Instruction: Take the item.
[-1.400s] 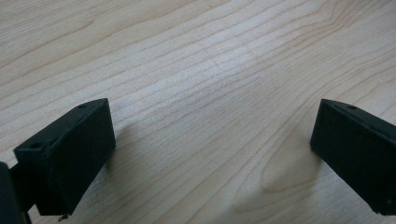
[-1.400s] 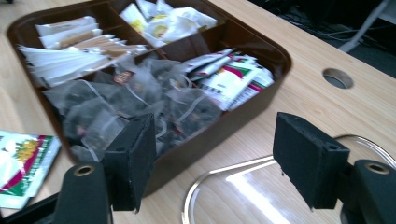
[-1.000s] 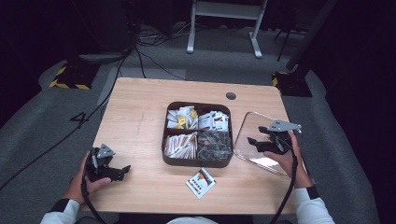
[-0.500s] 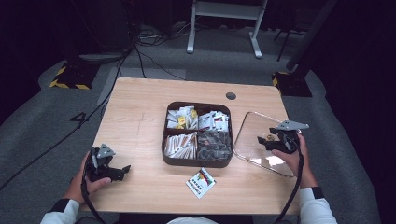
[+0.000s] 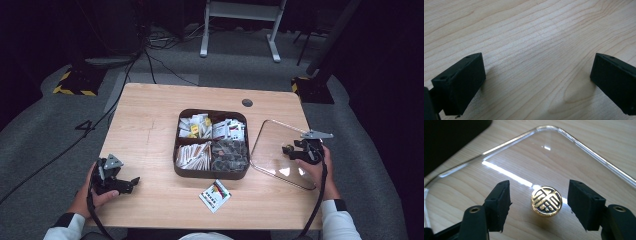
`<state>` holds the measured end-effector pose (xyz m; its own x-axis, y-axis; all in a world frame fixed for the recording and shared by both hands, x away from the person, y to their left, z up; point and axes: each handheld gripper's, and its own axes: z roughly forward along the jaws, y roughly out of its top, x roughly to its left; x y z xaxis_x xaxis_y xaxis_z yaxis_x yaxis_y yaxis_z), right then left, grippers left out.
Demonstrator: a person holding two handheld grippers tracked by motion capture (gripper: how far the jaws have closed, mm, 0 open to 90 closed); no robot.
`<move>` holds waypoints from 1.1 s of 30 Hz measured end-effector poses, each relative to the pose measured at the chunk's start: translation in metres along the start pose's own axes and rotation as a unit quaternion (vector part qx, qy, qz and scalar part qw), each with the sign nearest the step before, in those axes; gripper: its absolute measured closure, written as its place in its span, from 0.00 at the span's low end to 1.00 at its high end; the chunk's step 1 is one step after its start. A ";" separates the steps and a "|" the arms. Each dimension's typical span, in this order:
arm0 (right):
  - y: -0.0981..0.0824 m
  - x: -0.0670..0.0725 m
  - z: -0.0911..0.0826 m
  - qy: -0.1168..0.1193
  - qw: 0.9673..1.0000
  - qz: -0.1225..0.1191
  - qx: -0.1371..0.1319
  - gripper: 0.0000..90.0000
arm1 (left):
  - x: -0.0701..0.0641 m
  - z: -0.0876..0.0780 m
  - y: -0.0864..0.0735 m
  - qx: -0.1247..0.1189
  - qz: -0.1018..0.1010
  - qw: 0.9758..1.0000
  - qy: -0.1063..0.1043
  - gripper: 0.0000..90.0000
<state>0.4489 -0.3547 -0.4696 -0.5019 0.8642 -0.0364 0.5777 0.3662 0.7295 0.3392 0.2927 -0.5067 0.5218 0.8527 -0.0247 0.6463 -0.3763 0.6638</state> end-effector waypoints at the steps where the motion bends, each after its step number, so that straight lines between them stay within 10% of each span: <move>1: -0.002 -0.001 0.003 -0.002 1.000 0.000 0.008 0.40 | 0.000 0.000 0.000 0.000 -0.001 1.000 0.000 0.00; 33: -0.009 -0.007 0.020 -0.001 1.000 0.006 0.010 0.66 | 0.001 0.001 0.001 0.000 0.004 1.000 -0.001 0.00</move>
<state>0.4594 -0.3570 -0.4898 -0.4938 0.8691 -0.0299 0.5960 0.3633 0.7161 0.3405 0.2932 -0.5067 0.5285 0.8486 -0.0214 0.6425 -0.3835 0.6634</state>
